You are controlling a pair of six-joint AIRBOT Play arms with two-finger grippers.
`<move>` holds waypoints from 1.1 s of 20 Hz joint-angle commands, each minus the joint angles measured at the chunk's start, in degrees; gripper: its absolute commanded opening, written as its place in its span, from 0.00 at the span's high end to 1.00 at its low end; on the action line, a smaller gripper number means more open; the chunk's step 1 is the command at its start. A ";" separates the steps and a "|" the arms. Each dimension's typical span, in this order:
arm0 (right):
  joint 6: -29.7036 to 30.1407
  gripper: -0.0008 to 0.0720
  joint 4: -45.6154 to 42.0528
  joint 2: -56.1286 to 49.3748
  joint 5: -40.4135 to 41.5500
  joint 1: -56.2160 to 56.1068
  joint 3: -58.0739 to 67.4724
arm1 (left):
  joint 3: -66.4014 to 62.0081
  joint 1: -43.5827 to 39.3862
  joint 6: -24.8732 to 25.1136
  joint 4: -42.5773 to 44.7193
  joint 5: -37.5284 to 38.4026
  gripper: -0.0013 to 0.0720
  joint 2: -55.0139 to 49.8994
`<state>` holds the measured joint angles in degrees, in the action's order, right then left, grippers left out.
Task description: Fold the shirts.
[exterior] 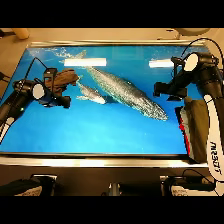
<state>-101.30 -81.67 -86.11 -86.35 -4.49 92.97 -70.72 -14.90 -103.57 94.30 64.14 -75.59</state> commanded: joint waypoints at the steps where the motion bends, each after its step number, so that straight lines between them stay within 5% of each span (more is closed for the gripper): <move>1: 0.59 0.07 -1.40 -0.02 2.62 0.00 0.00 | 0.02 -0.04 0.02 -1.16 -7.02 0.02 -0.61; 4: 0.57 0.07 -4.52 -0.02 1.29 0.00 0.00 | -5.31 4.00 -4.33 5.09 -9.77 0.02 -6.16; 9: 0.37 0.07 -4.46 -0.02 -11.69 0.00 -0.02 | -27.71 20.90 -9.07 -2.19 8.28 0.02 -26.14; 13: 0.35 0.08 -4.39 -0.02 -12.66 -0.02 0.00 | -28.17 24.04 -9.40 -16.15 -2.84 0.02 -32.41; 17: 0.31 0.08 -4.35 -0.02 -13.40 -0.02 0.00 | -28.20 22.36 -9.62 -17.00 -4.22 0.02 -36.74; 18: 0.28 0.08 -3.82 -0.02 -14.47 -0.02 -0.02 | -28.20 22.25 -9.57 -17.03 -4.20 0.08 -37.31; 20: 0.31 0.08 -2.51 -0.02 -15.47 -0.02 -0.02 | -28.20 22.18 -8.70 -17.86 -3.96 0.79 -37.05; 21: 0.35 0.08 -2.58 -0.02 -14.84 -0.02 0.00 | -28.22 22.21 -6.08 -20.31 -4.15 0.95 -36.11; 22: 0.37 0.08 -2.97 -0.02 -13.77 -0.02 0.00 | -28.22 22.21 -3.61 -22.77 -5.11 0.95 -34.60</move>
<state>-100.92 -85.08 -86.11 -100.51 -4.49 92.99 -98.76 7.40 -111.63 76.62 60.45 -111.18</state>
